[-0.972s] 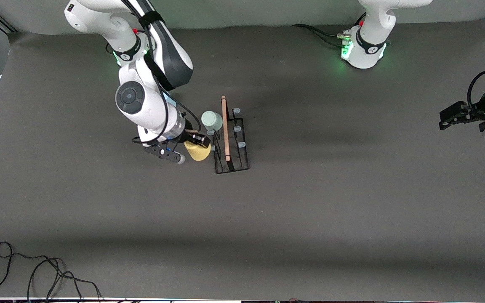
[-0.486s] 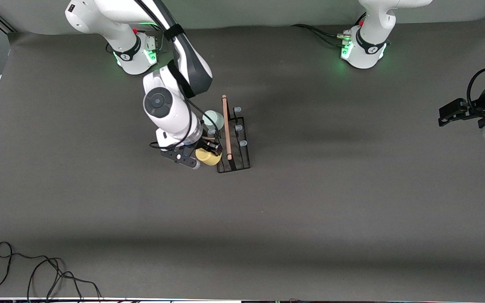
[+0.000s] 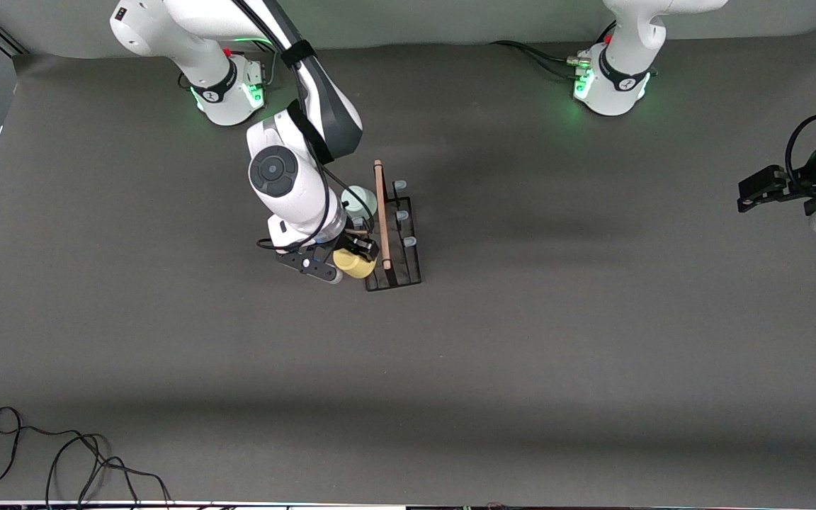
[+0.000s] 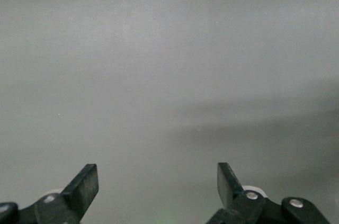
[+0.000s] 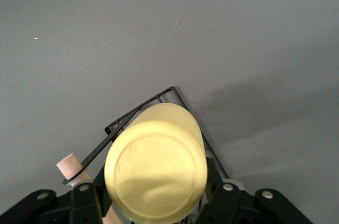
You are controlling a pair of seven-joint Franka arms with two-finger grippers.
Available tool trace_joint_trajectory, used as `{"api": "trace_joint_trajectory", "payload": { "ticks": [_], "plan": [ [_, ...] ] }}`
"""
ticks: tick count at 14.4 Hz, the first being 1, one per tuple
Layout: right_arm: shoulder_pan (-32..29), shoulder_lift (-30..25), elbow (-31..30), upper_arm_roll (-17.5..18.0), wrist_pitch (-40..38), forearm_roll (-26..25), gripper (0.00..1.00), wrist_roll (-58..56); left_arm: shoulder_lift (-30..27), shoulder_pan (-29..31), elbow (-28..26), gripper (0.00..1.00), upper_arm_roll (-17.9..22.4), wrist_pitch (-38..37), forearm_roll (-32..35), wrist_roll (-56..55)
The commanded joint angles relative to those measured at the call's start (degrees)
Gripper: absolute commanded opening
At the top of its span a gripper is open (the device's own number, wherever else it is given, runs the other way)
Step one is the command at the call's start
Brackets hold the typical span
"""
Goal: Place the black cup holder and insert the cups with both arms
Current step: 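Lower the yellow cup onto a rack peg and open the right gripper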
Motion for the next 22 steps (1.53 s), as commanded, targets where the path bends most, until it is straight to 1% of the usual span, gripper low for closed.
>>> {"api": "trace_joint_trajectory", "payload": {
  "ticks": [1,4,8,9,10,11,15,16,18,20,22],
  "plan": [
    [1.0,-0.1,0.4,-0.4,-0.5,-0.1,0.0,1.7,-0.9,-0.1,0.4,1.0,0.0,-2.1,0.7,0.3],
    [2.0,1.3,0.3,-0.4,-0.3,0.0,0.0,1.8,-0.9,0.0,0.4,1.0,0.1,-3.6,0.9,2.1],
    [2.2,2.5,0.2,-0.4,0.0,0.0,0.0,1.8,-0.9,0.0,0.4,1.0,0.1,-2.3,0.8,1.5],
    [2.1,2.5,0.2,-0.4,-0.1,0.0,0.28,1.8,-0.9,0.0,0.5,1.0,0.2,-2.2,0.7,1.4],
    [2.2,2.5,0.1,-0.4,-0.1,0.0,0.95,1.8,-0.9,0.0,0.5,1.0,0.4,-2.4,0.8,1.4],
    [2.1,2.4,0.1,-0.5,-0.3,0.0,1.0,1.7,-0.9,0.0,0.5,1.0,0.4,-2.8,0.8,1.4],
    [1.3,1.2,0.4,-1.0,-1.1,-0.7,1.0,0.7,-0.8,0.0,0.5,1.0,0.5,-2.9,0.4,1.1],
    [1.0,0.4,0.9,-1.2,-3.1,-1.0,1.0,0.4,-0.7,0.0,0.5,1.0,0.5,-2.7,0.4,1.0],
    [0.5,-0.8,3.7,-4.9,-9.6,-1.0,1.0,-3.5,-0.8,0.5,0.5,1.0,0.5,-2.2,0.3,1.2],
    [0.6,-1.9,7.7,-9.9,-19.7,-1.0,1.0,-9.5,-0.8,2.3,0.5,1.0,0.4,-1.3,0.2,2.0],
    [0.7,-3.3,11.3,-15.4,-27.7,-1.0,1.0,-14.7,-0.9,2.4,0.6,1.0,0.4,-1.6,0.2,2.0]
  ]
}}
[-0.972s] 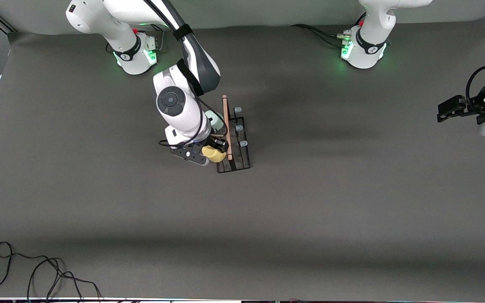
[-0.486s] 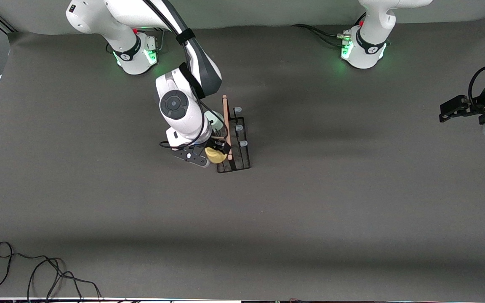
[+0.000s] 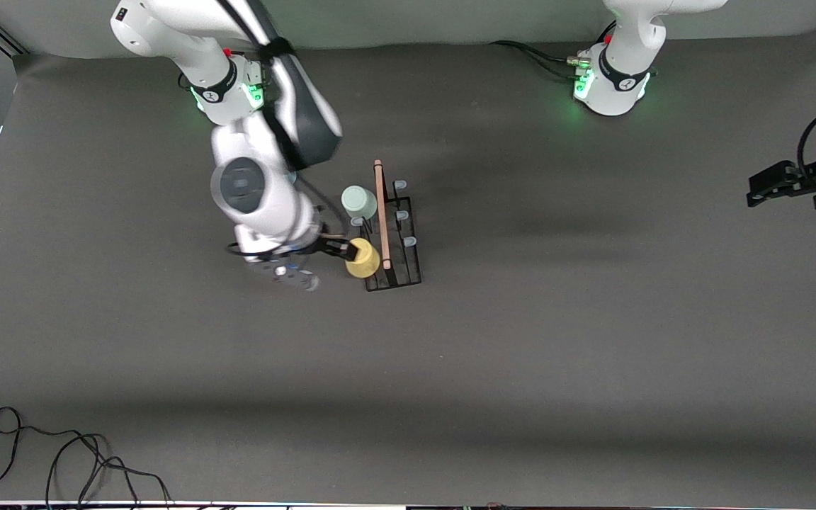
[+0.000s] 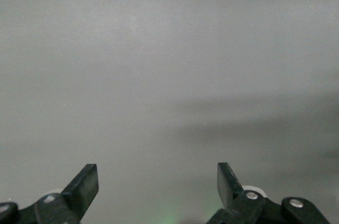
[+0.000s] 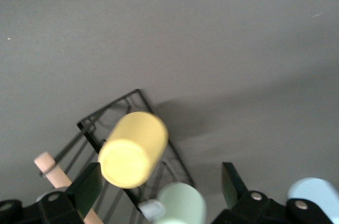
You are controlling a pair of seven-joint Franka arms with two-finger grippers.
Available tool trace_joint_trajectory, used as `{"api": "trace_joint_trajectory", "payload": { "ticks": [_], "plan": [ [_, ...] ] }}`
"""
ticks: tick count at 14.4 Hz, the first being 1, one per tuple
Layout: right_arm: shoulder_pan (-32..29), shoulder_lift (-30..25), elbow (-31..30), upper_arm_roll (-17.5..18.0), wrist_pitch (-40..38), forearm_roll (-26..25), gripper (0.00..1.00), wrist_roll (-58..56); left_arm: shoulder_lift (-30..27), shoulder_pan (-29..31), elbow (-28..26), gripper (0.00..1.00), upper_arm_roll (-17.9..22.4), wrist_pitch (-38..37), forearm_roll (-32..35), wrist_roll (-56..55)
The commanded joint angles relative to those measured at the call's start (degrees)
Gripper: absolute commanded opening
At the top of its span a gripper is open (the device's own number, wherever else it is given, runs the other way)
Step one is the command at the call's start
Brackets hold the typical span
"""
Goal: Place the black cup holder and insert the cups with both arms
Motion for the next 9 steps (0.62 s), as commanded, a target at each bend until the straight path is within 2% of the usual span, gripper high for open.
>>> {"api": "trace_joint_trajectory", "payload": {
  "ticks": [1,4,6,9],
  "plan": [
    [-0.3,-2.8,5.2,-6.4,-10.8,-0.8,1.0,-6.9,-0.8,0.4,0.3,1.0,-0.1,-0.5,0.1,1.1],
    [0.0,-4.0,10.5,-13.7,-20.8,-2.9,1.0,-13.3,-0.9,-0.3,1.0,1.0,-0.6,-0.5,-0.5,1.2],
    [-0.4,-4.0,15.1,-16.1,-26.4,-6.8,1.0,-16.5,-0.8,-0.5,1.5,1.0,-0.8,-0.5,-1.7,1.1],
    [-0.5,-4.0,18.8,-21.5,-30.5,-7.8,1.0,-20.8,-0.8,-1.1,2.3,1.0,-1.6,-0.5,-1.8,0.1]
  ]
}}
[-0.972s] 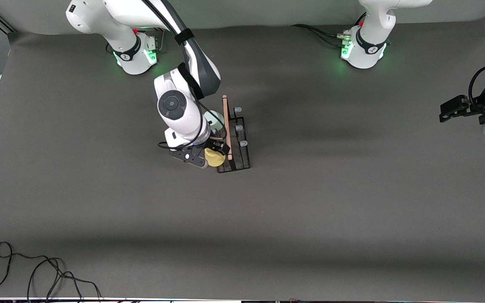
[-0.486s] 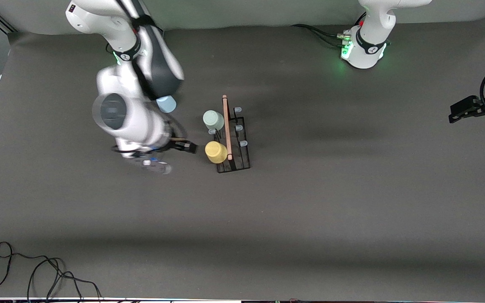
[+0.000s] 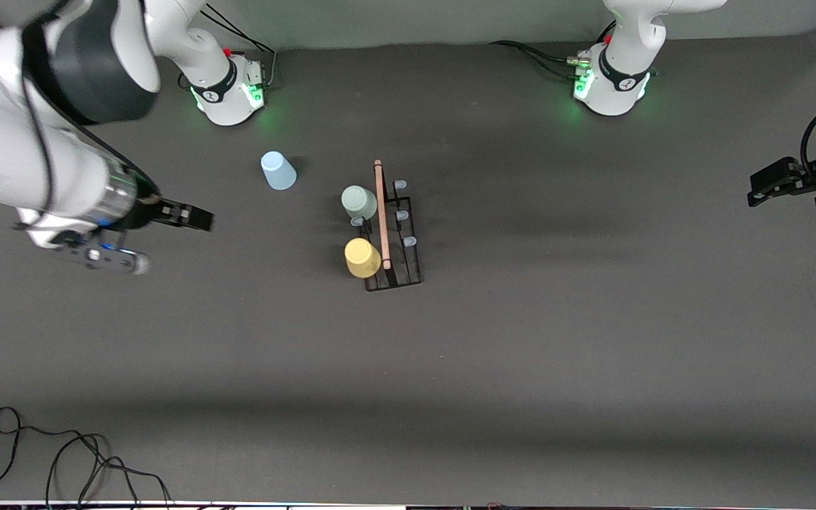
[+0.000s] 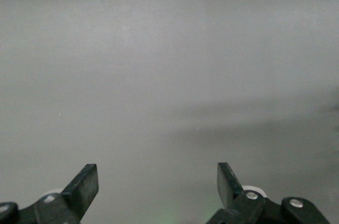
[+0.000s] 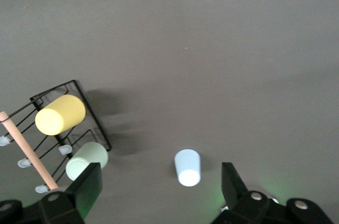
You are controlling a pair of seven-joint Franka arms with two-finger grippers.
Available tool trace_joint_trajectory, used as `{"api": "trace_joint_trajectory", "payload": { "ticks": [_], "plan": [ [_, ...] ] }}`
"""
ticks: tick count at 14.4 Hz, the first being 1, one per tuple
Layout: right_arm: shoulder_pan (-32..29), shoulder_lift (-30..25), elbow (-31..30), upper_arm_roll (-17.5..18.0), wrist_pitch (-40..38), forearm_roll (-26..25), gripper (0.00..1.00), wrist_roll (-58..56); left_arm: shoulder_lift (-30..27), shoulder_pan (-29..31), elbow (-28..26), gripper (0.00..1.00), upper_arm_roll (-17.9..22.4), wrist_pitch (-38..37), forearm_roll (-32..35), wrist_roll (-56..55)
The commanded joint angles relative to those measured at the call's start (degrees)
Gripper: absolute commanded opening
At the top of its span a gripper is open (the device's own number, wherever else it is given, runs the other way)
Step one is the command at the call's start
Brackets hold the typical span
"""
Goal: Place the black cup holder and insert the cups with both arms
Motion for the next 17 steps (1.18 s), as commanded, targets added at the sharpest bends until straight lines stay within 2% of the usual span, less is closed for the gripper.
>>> {"api": "trace_joint_trajectory", "payload": {
  "ticks": [1,3,7,10,11,14,17],
  "plan": [
    [-0.1,1.1,4.0,-3.7,-3.3,-1.0,1.0,-4.1,-0.8,-0.6,0.6,1.0,-0.1,-0.4,-0.7,0.0],
    [-0.1,0.1,4.3,-6.3,-4.3,-1.0,1.0,-6.2,-0.9,-0.7,0.6,1.0,-0.2,-0.9,-0.8,-0.2],
    [-0.7,-0.5,3.9,-8.7,-5.7,-2.0,1.0,-10.8,-1.0,-0.5,0.4,1.0,-0.6,-1.7,-0.5,-0.4],
    [-6.1,-1.4,4.0,-3.2,-6.5,-2.7,1.0,-11.5,-1.4,-0.1,0.4,1.0,-0.5,-1.8,-0.4,-0.4],
    [-8.6,-2.4,4.0,0.3,-6.5,-4.6,1.0,-11.5,-1.4,0.0,0.3,1.0,-0.5,-1.8,-0.4,-0.4],
    [-22.3,-6.6,3.6,19.4,-6.4,-13.4,1.0,-11.5,-1.4,0.1,0.3,1.0,-0.4,-2.0,-0.5,-0.4],
    [-34.7,-8.5,2.6,32.9,-6.3,-15.2,1.0,-11.5,-1.4,0.1,0.2,1.0,-0.3,-2.0,-0.7,-0.2]
  ]
}}
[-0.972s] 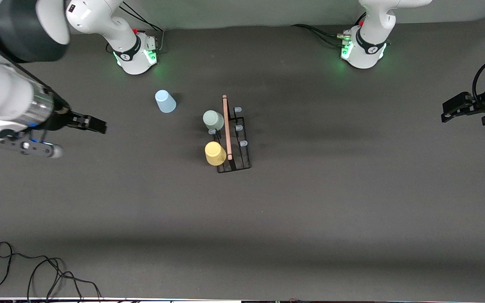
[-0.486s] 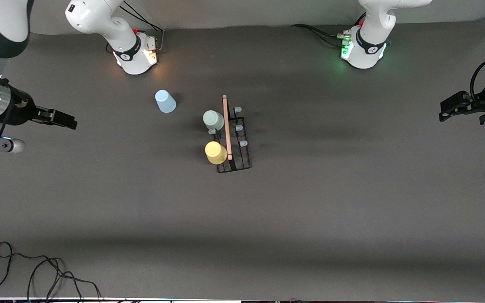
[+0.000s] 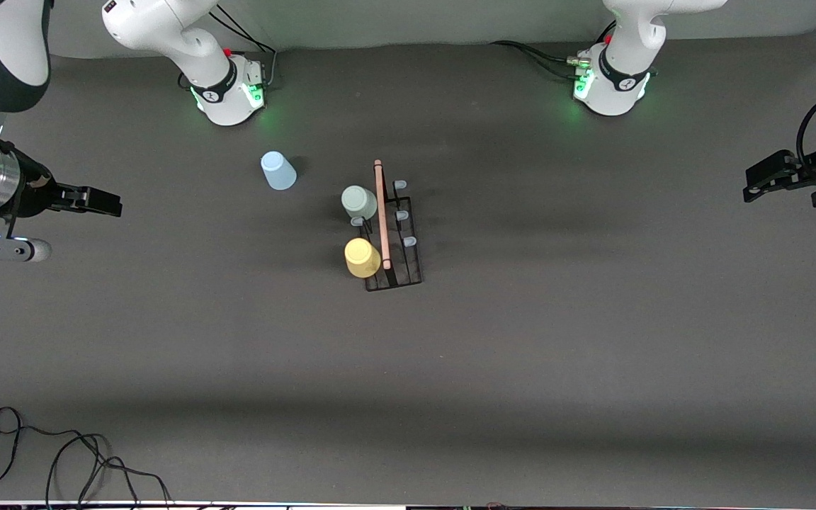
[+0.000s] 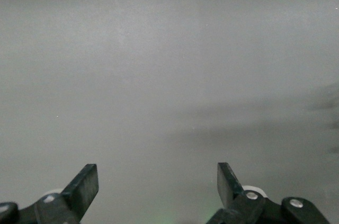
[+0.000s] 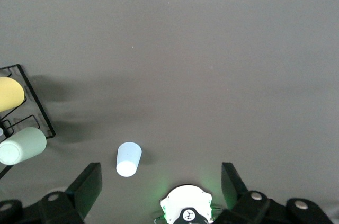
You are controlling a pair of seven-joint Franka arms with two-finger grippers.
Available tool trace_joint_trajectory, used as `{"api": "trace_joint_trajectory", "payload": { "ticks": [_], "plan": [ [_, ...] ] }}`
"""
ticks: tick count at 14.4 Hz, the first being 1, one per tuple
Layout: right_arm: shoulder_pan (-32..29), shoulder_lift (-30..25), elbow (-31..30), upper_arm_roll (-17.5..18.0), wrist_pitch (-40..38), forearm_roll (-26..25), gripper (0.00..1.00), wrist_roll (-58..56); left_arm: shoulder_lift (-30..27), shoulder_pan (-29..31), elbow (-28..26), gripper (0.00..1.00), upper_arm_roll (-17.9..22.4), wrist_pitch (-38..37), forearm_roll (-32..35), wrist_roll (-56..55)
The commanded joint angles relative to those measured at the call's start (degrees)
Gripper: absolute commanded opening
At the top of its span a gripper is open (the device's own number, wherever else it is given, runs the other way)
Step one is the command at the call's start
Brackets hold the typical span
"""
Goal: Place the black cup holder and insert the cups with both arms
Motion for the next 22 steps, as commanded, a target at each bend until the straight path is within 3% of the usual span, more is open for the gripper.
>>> {"api": "trace_joint_trajectory", "payload": {
  "ticks": [1,3,4,5,10,14,20,22],
  "plan": [
    [-10.6,-3.3,-1.4,12.1,-0.5,-3.7,1.0,-0.7,-1.0,0.0,-0.3,1.0,0.1,-1.1,-0.5,-0.1],
    [-19.1,-5.4,-3.7,22.3,0.2,-6.5,1.0,-0.8,-1.0,0.0,-0.2,1.0,0.2,-1.0,-0.5,-0.1],
    [-22.6,-6.7,-5.3,26.0,1.3,-6.7,1.0,-0.8,-1.0,0.0,-0.2,1.0,0.2,-1.0,-0.5,-0.1],
    [-24.3,-7.8,-7.0,27.4,2.8,-6.7,1.0,-1.0,-1.0,0.0,-0.2,1.0,0.2,-1.0,-0.5,-0.1],
    [-26.8,-16.1,-20.0,28.2,14.2,-6.7,1.0,-4.3,-1.1,0.0,-0.3,1.0,0.2,-1.1,-0.5,-0.1],
    [-32.6,-15.8,-19.7,34.1,14.6,-6.7,1.0,-4.4,-1.1,0.0,-0.3,1.0,0.2,-1.0,-0.6,-0.1],
    [-31.9,-15.7,-19.5,33.8,14.3,-6.7,1.0,-4.3,-1.1,0.0,-0.3,1.0,0.2,-1.1,-0.5,-0.1],
    [-28.7,-15.2,-18.9,31.0,14.2,-6.7,1.0,-4.2,-1.0,0.0,-0.4,1.0,0.2,-1.1,-0.5,-0.1]
  ]
}}
